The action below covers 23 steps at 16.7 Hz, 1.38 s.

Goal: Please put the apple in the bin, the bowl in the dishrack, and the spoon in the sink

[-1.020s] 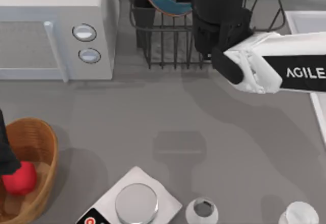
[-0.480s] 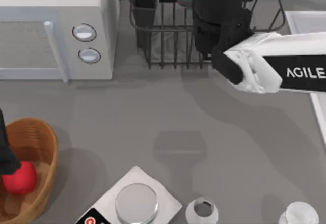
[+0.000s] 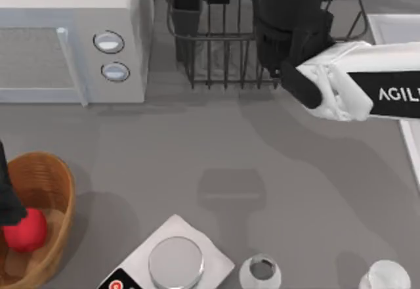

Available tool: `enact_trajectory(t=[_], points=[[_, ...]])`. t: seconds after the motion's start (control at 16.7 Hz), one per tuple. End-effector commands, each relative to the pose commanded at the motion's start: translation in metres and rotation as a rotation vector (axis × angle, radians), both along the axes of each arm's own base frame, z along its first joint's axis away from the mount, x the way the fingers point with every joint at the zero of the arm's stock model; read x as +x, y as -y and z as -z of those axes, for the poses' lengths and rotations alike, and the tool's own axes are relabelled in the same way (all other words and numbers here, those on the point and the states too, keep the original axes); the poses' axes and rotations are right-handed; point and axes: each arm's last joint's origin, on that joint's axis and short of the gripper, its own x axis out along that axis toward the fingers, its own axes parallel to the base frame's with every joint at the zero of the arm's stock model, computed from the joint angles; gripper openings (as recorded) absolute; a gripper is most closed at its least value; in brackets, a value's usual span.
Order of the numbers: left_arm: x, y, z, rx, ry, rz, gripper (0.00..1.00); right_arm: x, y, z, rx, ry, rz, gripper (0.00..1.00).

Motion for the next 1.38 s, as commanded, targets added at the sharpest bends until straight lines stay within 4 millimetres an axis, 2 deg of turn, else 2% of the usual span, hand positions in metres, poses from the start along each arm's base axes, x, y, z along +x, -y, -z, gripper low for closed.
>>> enact_trajectory(t=[0.18,0.36,0.54,0.72,0.9,1.02,1.2,1.38], points=[[0.0,0.0,0.0,0.0,0.0,0.0,1.0,-0.013,0.033,-0.011,-0.011,-0.025,-0.037,1.0],[0.0,0.0,0.0,0.0,0.0,0.0,1.0,-0.045,0.085,-0.026,-0.019,-0.057,-0.08,1.0],[0.0,0.0,0.0,0.0,0.0,0.0,1.0,-0.098,0.142,-0.041,-0.009,-0.061,-0.112,1.0],[0.0,0.0,0.0,0.0,0.0,0.0,1.0,-0.164,0.192,-0.042,0.009,-0.028,-0.123,1.0],[0.0,0.0,0.0,0.0,0.0,0.0,1.0,-0.22,0.225,-0.019,0.017,0.009,-0.109,1.0],[0.0,0.0,0.0,0.0,0.0,0.0,1.0,-0.245,0.238,0.004,0.016,0.019,-0.089,1.0],[0.0,0.0,0.0,0.0,0.0,0.0,1.0,-0.265,0.248,0.037,0.009,0.017,-0.05,1.0],[0.0,0.0,0.0,0.0,0.0,0.0,1.0,-0.272,0.254,0.056,0.004,0.009,-0.013,1.0]])
